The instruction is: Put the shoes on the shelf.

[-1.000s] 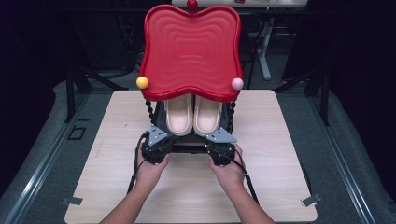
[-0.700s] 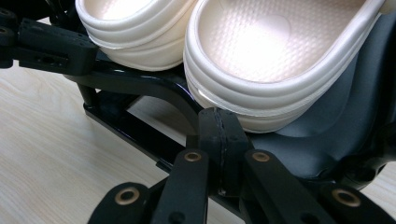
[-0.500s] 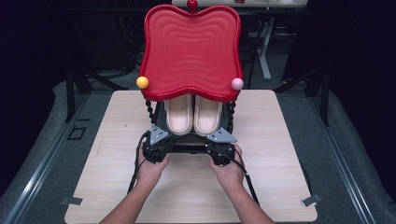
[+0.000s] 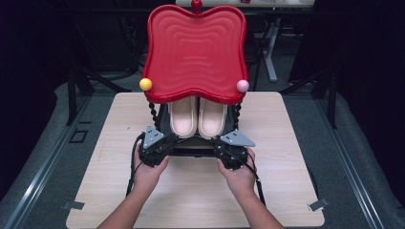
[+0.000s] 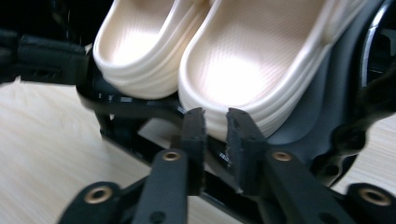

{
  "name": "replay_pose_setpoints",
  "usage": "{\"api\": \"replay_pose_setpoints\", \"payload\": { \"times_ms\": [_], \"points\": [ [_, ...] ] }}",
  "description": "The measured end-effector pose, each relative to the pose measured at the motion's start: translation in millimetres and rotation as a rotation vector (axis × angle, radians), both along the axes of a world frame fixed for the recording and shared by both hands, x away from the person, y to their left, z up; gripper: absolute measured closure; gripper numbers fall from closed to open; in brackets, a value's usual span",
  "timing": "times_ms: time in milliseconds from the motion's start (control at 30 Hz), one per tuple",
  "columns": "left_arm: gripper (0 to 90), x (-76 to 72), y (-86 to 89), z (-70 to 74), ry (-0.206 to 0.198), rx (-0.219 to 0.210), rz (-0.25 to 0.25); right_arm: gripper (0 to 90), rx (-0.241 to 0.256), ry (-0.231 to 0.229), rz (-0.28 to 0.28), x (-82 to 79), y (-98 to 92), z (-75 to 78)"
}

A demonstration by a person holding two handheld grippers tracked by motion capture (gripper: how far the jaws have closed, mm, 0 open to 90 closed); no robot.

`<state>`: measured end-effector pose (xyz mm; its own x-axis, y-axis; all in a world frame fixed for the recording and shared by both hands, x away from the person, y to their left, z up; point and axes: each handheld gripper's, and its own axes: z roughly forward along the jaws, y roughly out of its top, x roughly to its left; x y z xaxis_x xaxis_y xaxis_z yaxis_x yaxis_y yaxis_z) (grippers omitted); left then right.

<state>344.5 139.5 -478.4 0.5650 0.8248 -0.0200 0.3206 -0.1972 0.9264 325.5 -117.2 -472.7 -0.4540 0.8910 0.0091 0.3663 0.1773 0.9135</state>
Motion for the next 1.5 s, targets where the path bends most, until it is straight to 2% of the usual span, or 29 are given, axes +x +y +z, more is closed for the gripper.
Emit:
{"api": "replay_pose_setpoints", "payload": {
  "times_ms": [33, 67, 133, 167, 200, 233, 300, 333, 500, 533, 800, 933, 967, 1067, 1200, 1333, 1400, 1500],
  "points": [
    [71.6, 1.1, 0.7, 3.3, -0.003, -0.007, 0.015, 69.0, 0.016, -0.009, -0.010, 1.5, -2.5, 4.3],
    [69.4, 1.1, 0.7, 3.3, -0.003, -0.007, 0.015, 69.0, 0.016, -0.009, -0.010, 1.5, -2.5, 4.3],
    [63.6, 3.1, 2.2, 6.2, -0.007, -0.022, 0.017, 62.9, 0.046, -0.021, -0.029, 5.3, -5.7, 9.3],
    [63.6, 4.5, 2.4, 7.1, -0.007, -0.038, 0.019, 62.9, 0.046, -0.021, -0.029, 5.3, -5.7, 9.3],
    [59.7, 7.3, 2.7, 8.6, -0.008, -0.046, 0.025, 60.0, 0.084, -0.026, -0.035, 8.5, -8.0, 10.8],
    [57.6, 7.3, 2.7, 8.6, -0.008, -0.046, 0.025, 60.0, 0.084, -0.026, -0.035, 8.5, -8.0, 10.8],
    [54.0, 10.1, 2.2, 8.5, -0.017, -0.060, 0.029, 58.1, 0.125, -0.015, -0.047, 13.0, -9.4, 11.4],
    [52.8, 11.6, 1.2, 7.9, -0.017, -0.070, 0.035, 57.8, 0.128, -0.011, -0.049, 14.3, -9.5, 11.3],
    [50.6, 17.2, -1.3, 4.5, -0.015, -0.062, 0.060, 55.3, 0.145, -0.003, -0.063, 19.6, -7.1, 8.8],
    [49.9, 19.5, -1.6, 3.0, -0.003, -0.066, 0.066, 54.5, 0.142, 0.003, -0.074, 22.2, -6.1, 6.9],
    [48.8, 25.8, -5.0, -3.3, -0.004, -0.080, 0.081, 52.1, 0.133, 0.026, -0.107, 29.6, -6.3, -1.8],
    [48.8, 27.8, -6.4, -4.8, -0.015, -0.068, 0.089, 53.8, 0.139, 0.030, -0.118, 31.6, -6.9, -2.9],
    [49.3, 28.3, -6.5, -5.0, -0.018, -0.065, 0.091, 54.8, 0.153, 0.032, -0.110, 32.6, -6.4, -3.4],
    [50.7, 29.0, -5.5, -4.9, -0.024, -0.051, 0.094, 55.7, 0.147, 0.030, -0.111, 33.3, -6.0, -3.4],
    [58.1, 31.7, -3.2, -4.8, -0.040, -0.043, 0.100, 58.2, 0.158, 0.021, -0.111, 37.0, -6.5, -4.4],
    [58.5, 32.8, -3.4, -5.1, -0.054, -0.031, 0.103, 58.3, 0.160, 0.026, -0.115, 37.6, -6.3, -4.1],
    [59.1, 33.7, -3.7, -5.1, -0.055, -0.035, 0.107, 58.3, 0.149, 0.030, -0.114, 37.7, -5.7, -2.8],
    [59.4, 34.3, -3.9, -2.8, -0.045, -0.014, 0.100, 58.3, 0.141, 0.040, -0.121, 38.0, -4.7, -1.1]
  ]
}}
